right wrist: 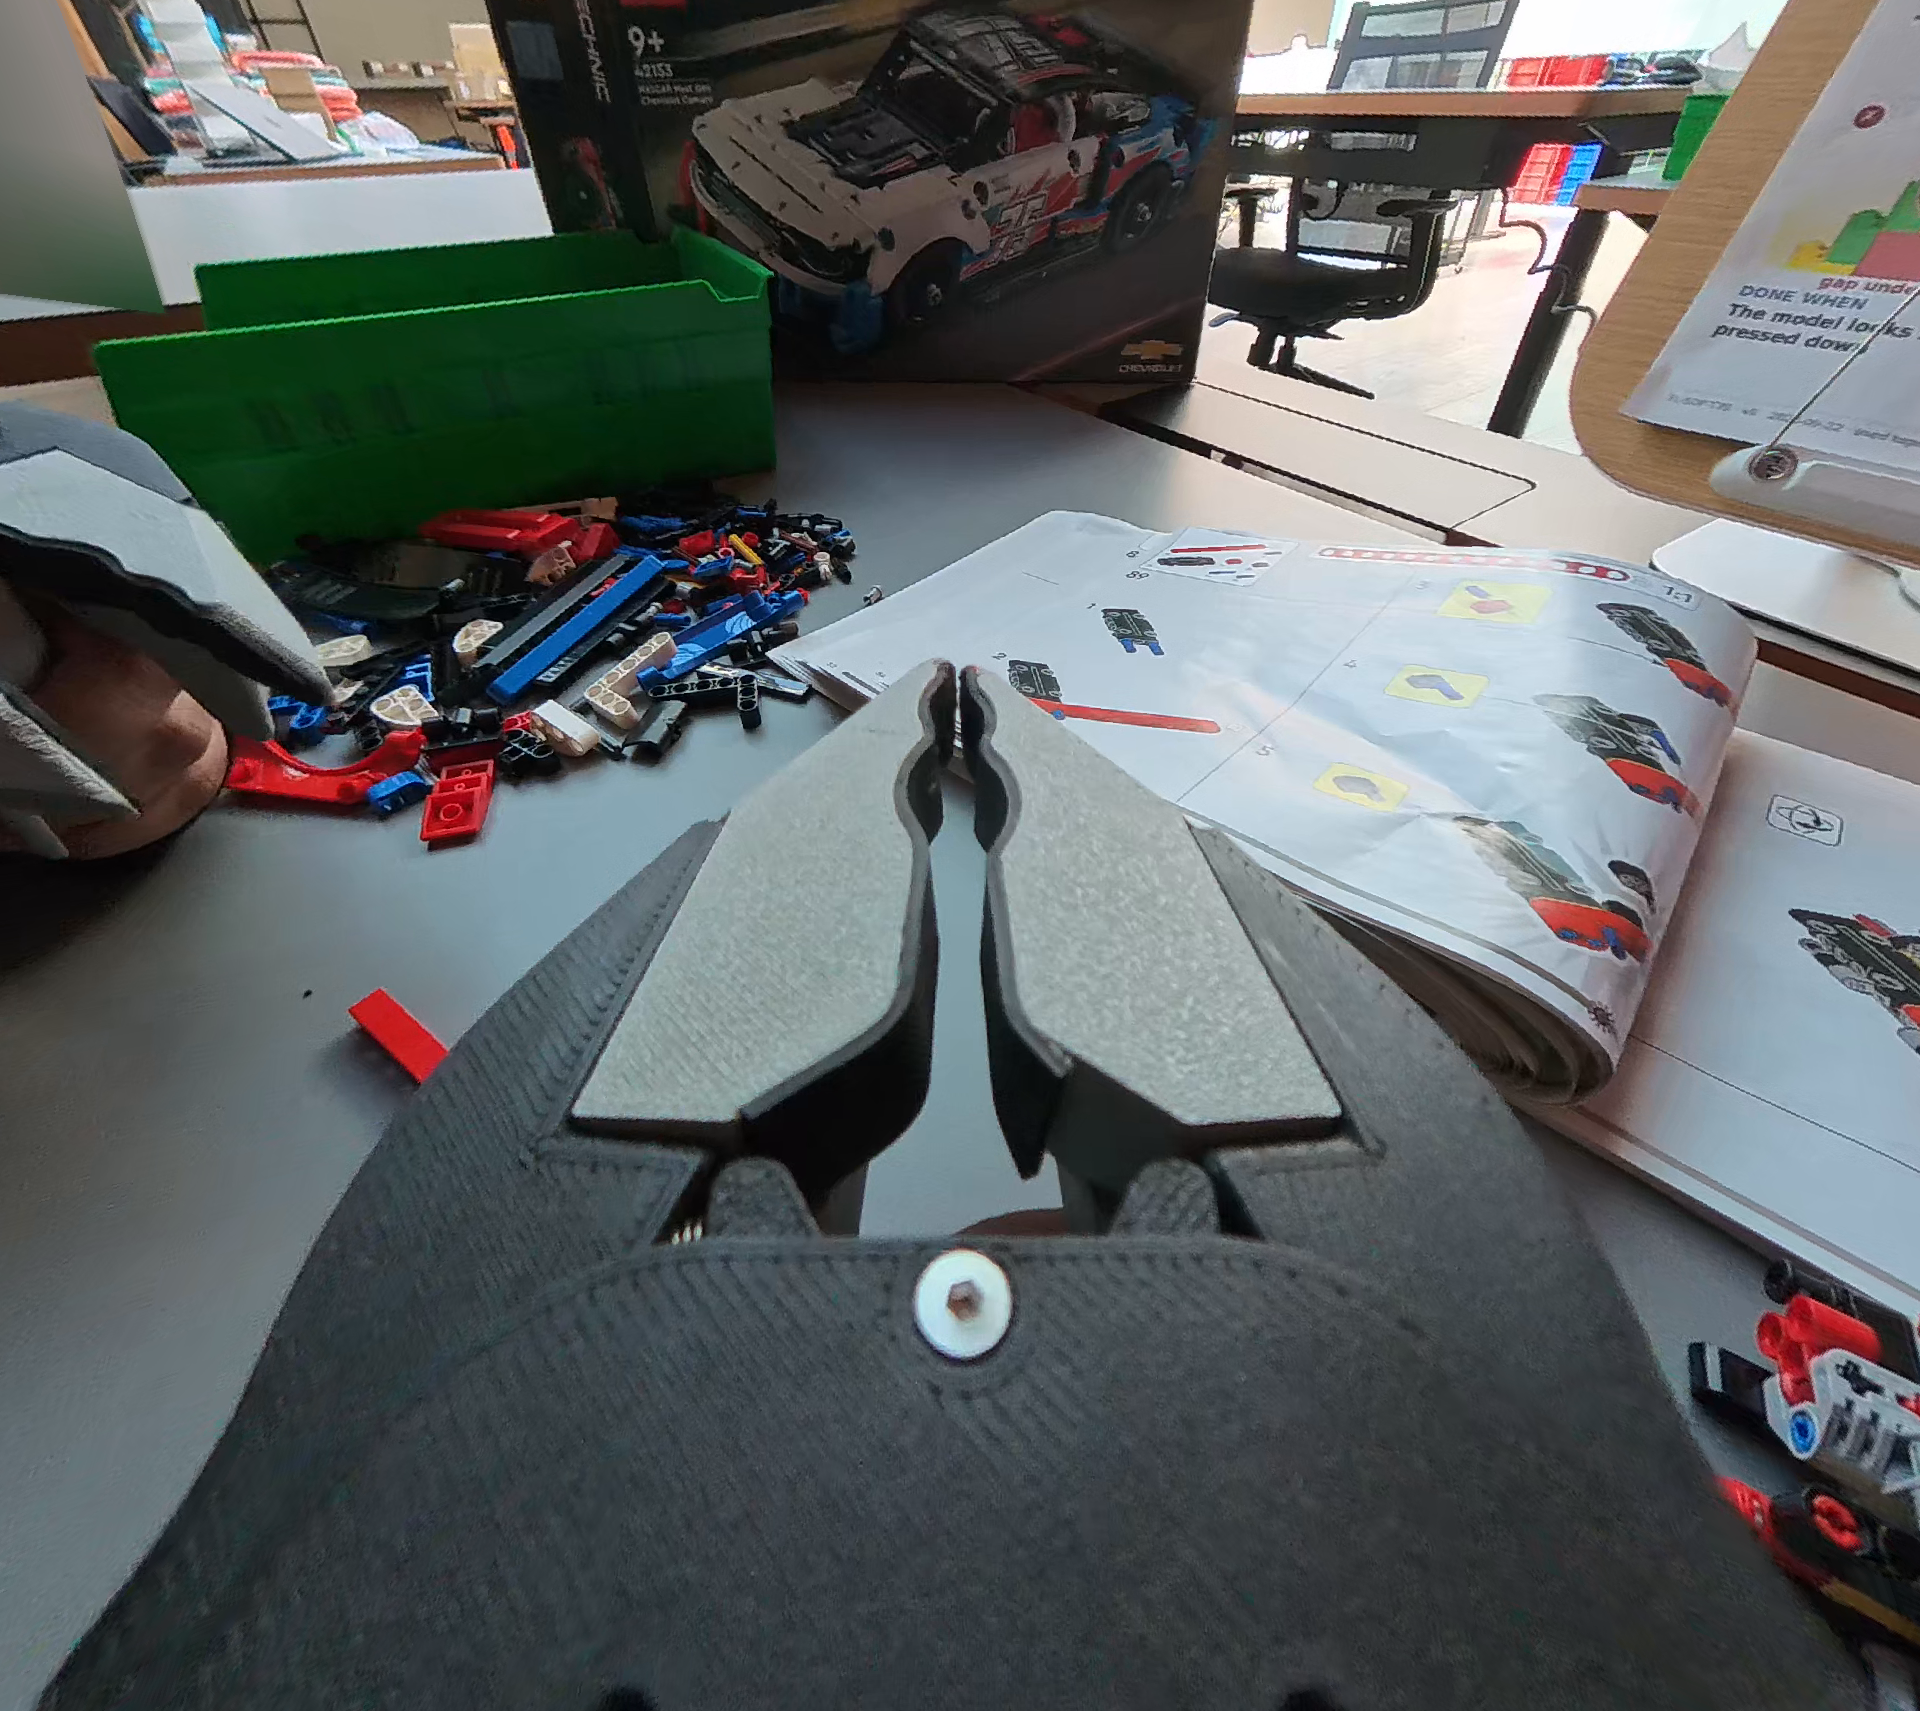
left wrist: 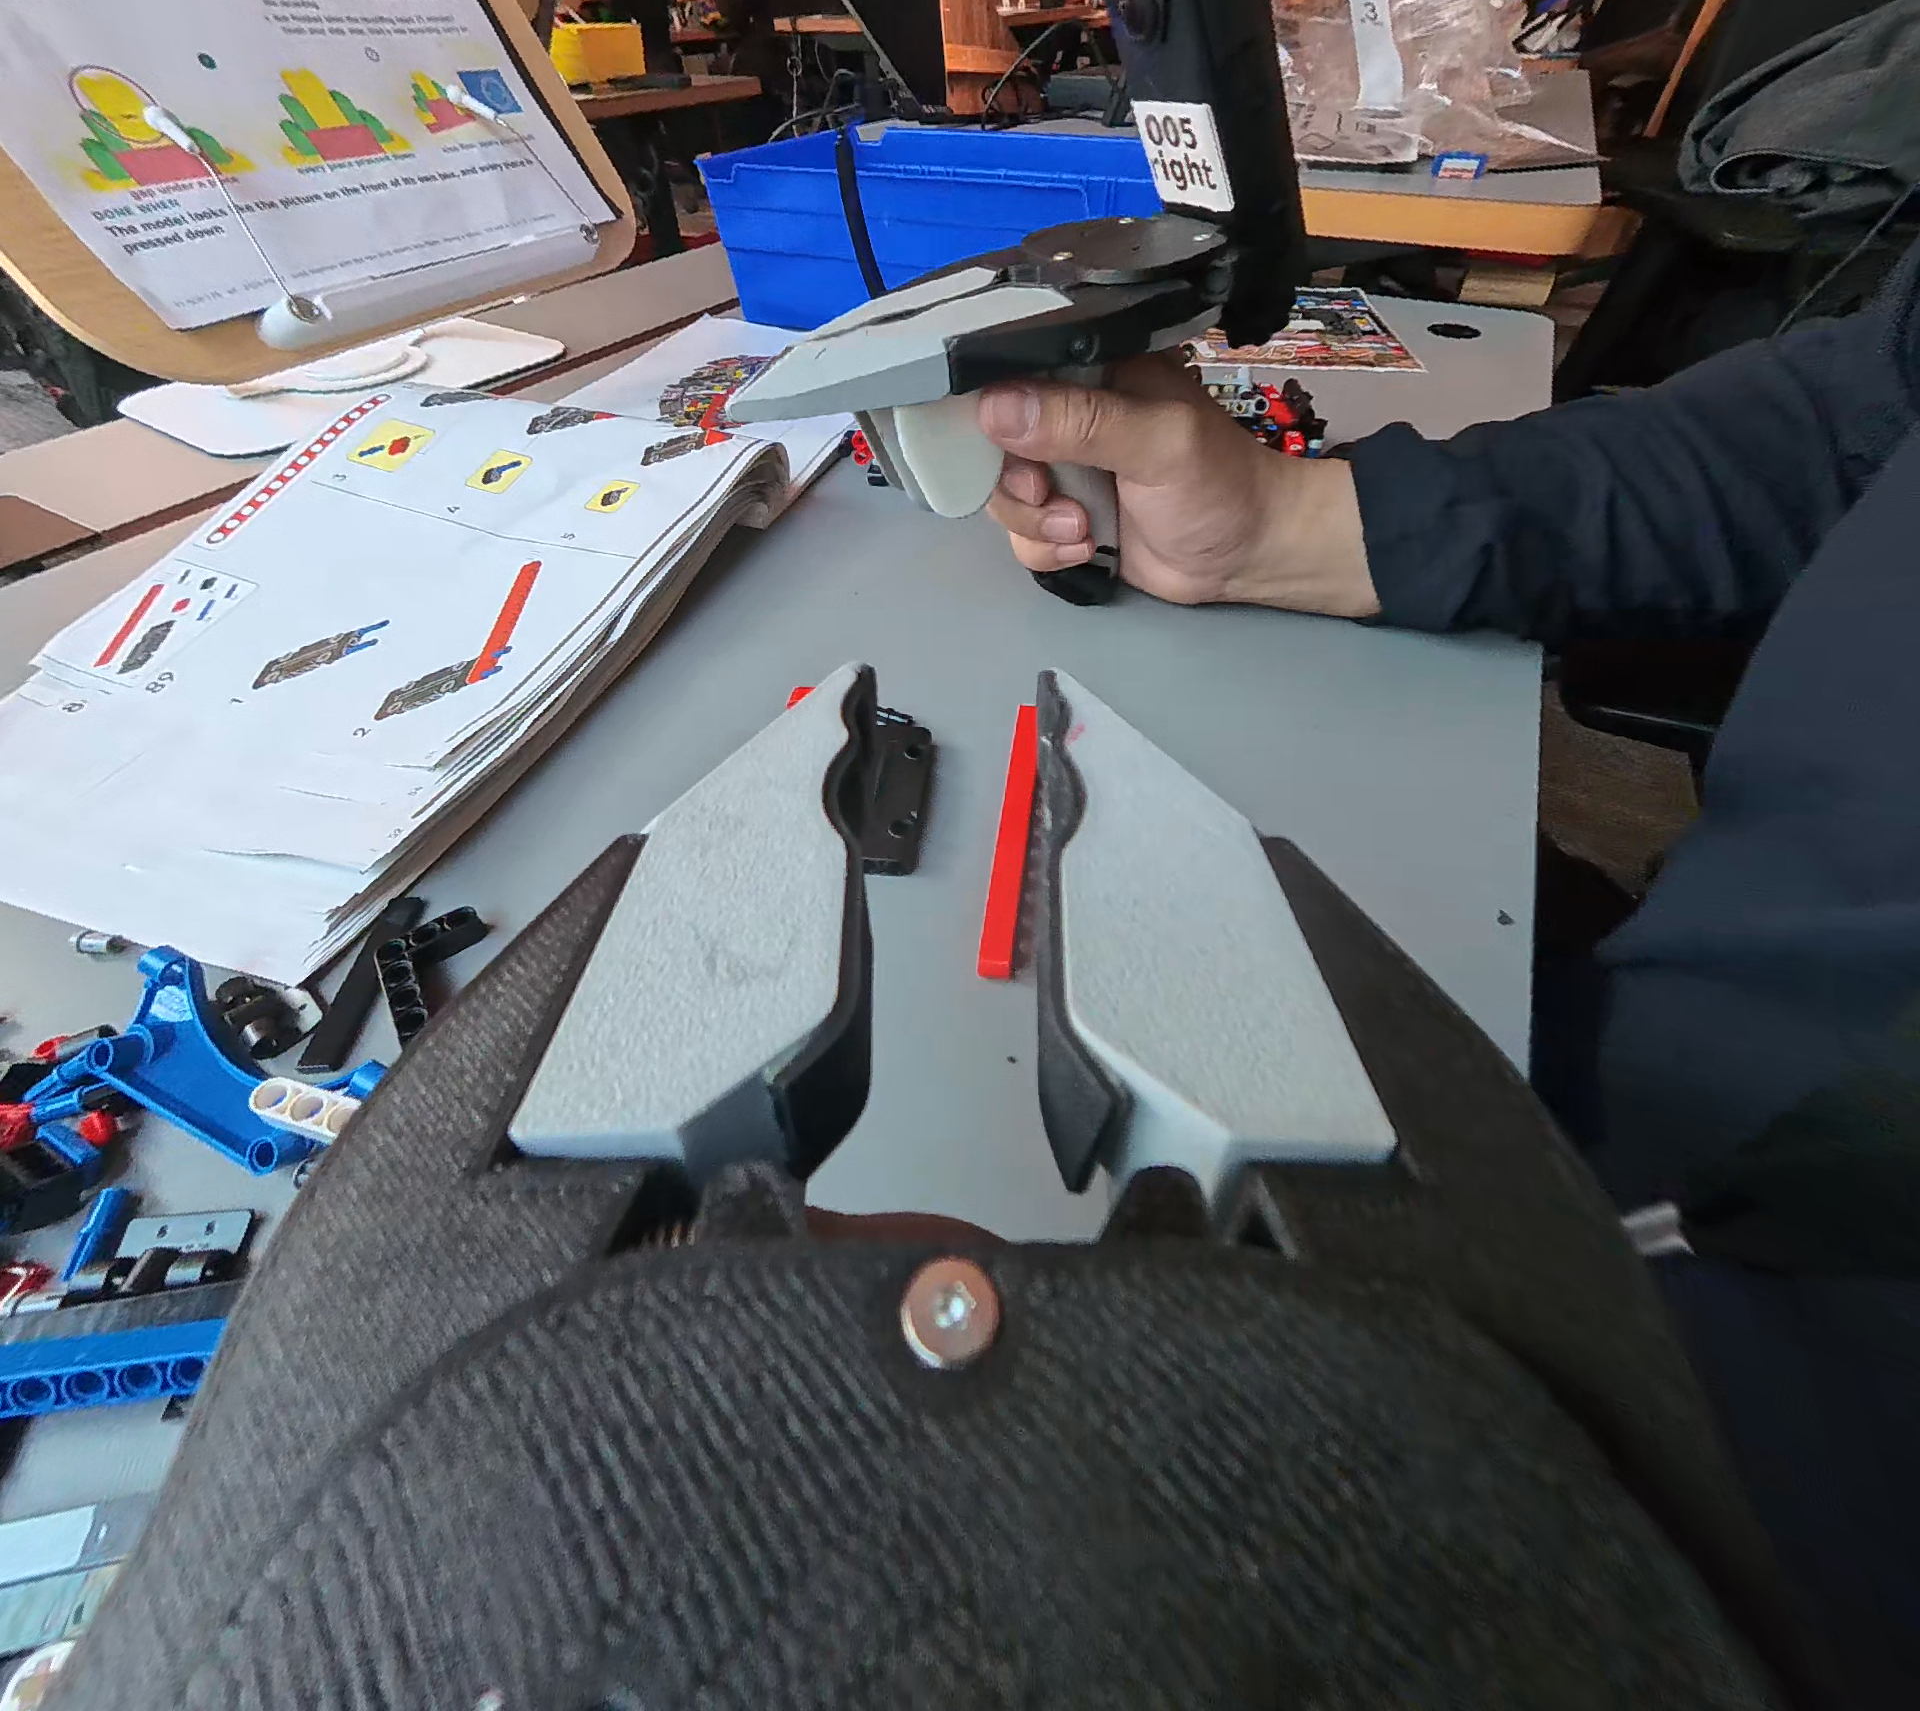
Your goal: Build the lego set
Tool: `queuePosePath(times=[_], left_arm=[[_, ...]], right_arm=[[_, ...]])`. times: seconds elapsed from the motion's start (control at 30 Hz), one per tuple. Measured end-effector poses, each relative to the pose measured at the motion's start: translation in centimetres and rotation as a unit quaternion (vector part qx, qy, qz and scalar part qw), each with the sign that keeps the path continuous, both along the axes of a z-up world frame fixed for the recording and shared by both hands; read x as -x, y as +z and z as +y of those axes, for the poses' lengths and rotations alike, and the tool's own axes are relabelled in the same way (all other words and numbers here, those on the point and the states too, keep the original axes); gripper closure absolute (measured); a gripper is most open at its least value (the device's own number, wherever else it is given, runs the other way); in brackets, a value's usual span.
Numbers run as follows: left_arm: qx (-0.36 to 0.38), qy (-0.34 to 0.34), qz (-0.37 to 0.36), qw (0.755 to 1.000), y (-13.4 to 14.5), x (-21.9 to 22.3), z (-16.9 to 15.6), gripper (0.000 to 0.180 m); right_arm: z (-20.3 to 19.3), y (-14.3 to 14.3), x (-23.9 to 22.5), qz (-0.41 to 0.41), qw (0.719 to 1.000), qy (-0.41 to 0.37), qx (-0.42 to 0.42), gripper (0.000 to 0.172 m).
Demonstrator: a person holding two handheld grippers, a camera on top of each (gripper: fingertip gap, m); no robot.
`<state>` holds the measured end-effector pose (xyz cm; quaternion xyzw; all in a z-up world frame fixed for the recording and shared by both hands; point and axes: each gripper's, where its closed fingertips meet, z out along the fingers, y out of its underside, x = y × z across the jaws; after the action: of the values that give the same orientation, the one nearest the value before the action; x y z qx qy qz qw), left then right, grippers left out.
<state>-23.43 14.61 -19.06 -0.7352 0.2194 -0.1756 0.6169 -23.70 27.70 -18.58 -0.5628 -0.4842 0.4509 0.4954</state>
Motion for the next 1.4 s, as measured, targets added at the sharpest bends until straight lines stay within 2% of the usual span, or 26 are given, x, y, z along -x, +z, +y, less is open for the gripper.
queuePosePath(times=[0.43,1.1,1.4], left_arm=[[0.004,0.004,0.010,1.000,-0.2,0.2,-0.8,0.151],[0.016,-0.024,-0.004,1.000,-0.3,-0.4,-0.8,0.149],[0.014,-0.039,-0.013,0.999,-0.1,-0.6,-1.0,0.150]], right_arm=[[0.5,-0.1,-0.8,-0.009,0.999,-0.033,-0.016,0.172],[-0.1,-0.8,-0.1,-0.030,0.999,0.014,0.016,0.172],[-4.2,-1.8,0.7,-0.068,0.988,0.142,-0.010,0.170]])
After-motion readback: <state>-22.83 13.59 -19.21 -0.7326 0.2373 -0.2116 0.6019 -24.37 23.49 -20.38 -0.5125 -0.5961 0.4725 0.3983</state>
